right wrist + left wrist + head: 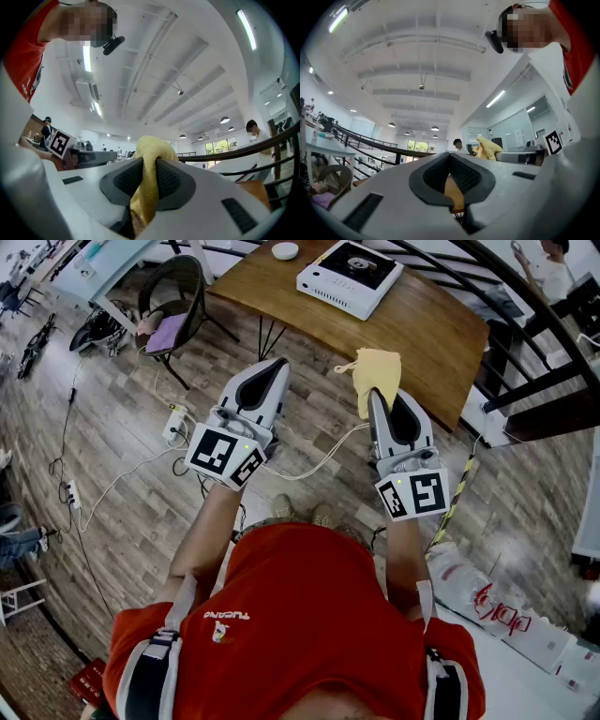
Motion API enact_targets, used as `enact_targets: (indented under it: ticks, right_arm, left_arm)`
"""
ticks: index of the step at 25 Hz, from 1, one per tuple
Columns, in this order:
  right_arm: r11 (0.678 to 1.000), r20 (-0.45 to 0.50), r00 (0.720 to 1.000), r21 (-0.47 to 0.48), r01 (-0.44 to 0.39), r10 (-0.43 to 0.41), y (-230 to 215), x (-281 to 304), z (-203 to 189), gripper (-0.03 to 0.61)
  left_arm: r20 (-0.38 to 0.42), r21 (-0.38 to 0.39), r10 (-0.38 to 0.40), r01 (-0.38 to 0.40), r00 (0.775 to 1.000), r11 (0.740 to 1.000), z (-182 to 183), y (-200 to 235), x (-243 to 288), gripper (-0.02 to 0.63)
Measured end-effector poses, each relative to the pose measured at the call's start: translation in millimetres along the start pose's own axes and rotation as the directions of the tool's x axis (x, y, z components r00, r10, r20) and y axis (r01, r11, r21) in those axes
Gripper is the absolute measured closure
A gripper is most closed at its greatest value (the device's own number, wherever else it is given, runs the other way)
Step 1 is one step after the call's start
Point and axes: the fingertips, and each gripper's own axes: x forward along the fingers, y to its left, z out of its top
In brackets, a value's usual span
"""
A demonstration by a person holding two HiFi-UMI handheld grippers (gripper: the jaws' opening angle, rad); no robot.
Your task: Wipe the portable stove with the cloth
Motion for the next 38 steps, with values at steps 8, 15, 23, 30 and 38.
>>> enact_targets:
  ticks: [8, 15, 23, 30, 38]
  right_arm:
    - [1.0, -0.002, 1.0, 0.01, 0.012, -0.012, 2.9, 16.1, -4.9, 0.491]
    - [0.999, -0.009, 0.999, 0.006, 0.047, -0.047, 12.8, 40.9, -12.2, 0.491]
    - [0.996, -0.032, 0.995, -0.005, 0.092, -0.092, 17.7, 70.2, -27.8, 0.491]
    - [0.993, -0.044, 0.992, -0.016, 0.116, -0.116, -5.1, 112.1, -42.5, 0.491]
    - [0.993, -0.04, 0.992, -0.003, 0.12, -0.12, -61.7, 177.7, -73.5, 0.491]
  left_arm:
    - [0.003, -0.018, 0.001, -0.001, 1.0, 1.0, -6.5, 16.5, -1.8, 0.604]
    - [0.007, -0.022, -0.024, 0.024, 1.0, 0.999, -10.4, 44.6, -6.9, 0.604]
    - [-0.001, -0.048, -0.053, 0.052, 0.999, 0.997, -20.6, 83.5, -1.5, 0.604]
    - [-0.013, -0.045, -0.052, 0.052, 0.999, 0.998, -30.6, 126.6, 24.6, 0.604]
    - [-0.046, -0.022, -0.05, 0.049, 0.998, 0.999, -60.8, 178.1, 96.9, 0.604]
